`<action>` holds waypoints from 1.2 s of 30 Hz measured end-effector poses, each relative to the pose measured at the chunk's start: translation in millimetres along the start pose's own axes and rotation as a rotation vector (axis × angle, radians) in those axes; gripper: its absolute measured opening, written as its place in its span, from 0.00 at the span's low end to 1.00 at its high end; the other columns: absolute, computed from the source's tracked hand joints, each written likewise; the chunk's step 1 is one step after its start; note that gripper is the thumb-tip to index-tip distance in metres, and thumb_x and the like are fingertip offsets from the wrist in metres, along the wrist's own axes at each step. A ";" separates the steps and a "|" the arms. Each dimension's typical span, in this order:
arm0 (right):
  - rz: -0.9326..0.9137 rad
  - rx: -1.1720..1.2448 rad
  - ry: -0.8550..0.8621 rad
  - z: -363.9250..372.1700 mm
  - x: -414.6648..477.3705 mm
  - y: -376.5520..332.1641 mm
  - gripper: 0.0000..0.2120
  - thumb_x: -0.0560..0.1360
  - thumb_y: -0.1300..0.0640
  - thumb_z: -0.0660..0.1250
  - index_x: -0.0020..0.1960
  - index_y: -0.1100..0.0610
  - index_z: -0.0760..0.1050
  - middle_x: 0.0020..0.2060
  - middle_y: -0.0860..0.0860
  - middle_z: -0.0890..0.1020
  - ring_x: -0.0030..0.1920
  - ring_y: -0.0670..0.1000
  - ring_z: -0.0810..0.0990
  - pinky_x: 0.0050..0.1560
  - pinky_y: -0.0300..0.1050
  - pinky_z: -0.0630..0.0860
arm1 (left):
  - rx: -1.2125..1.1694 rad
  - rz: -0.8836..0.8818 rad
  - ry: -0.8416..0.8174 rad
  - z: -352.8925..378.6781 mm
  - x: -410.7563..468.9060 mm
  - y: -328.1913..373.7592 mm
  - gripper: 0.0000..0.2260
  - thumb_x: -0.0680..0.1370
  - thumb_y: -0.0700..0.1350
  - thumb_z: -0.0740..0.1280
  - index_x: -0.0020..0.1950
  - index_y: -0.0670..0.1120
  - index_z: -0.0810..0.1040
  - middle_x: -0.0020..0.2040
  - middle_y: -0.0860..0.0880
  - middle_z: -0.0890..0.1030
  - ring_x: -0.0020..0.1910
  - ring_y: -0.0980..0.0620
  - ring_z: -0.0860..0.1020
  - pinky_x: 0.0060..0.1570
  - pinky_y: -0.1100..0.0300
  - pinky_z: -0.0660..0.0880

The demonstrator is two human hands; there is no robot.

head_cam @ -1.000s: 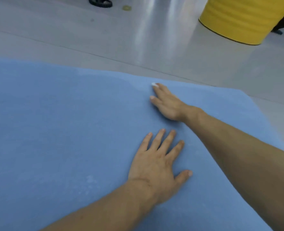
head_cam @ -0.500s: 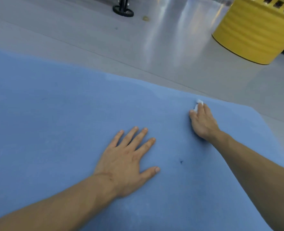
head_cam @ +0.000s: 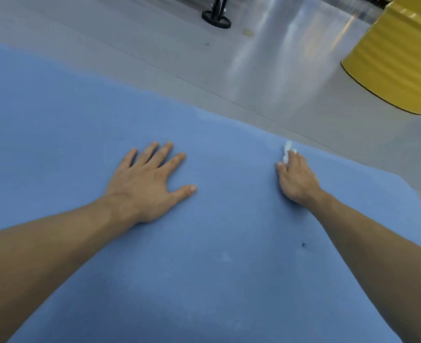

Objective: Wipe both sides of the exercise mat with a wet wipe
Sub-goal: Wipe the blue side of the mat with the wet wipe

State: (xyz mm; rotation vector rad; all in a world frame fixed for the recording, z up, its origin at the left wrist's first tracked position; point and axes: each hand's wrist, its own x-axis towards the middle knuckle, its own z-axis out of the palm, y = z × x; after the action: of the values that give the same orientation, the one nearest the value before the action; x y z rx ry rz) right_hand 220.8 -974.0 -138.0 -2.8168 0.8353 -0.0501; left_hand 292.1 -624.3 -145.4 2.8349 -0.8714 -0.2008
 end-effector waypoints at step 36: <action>-0.270 0.123 -0.291 31.9 59.2 -193.8 0.27 0.86 0.49 0.53 0.76 0.67 0.58 0.79 0.60 0.57 0.81 0.57 0.41 0.80 0.54 0.45 | -0.014 0.080 -0.008 -10.2 -4.9 -30.0 0.35 0.80 0.71 0.46 0.83 0.59 0.45 0.84 0.55 0.42 0.82 0.51 0.39 0.79 0.43 0.39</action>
State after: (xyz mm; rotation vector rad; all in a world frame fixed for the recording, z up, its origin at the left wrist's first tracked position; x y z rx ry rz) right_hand 377.1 -841.4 -131.4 -2.7098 0.3732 0.2524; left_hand 306.1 -595.8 -141.0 2.7816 -0.9787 -0.2074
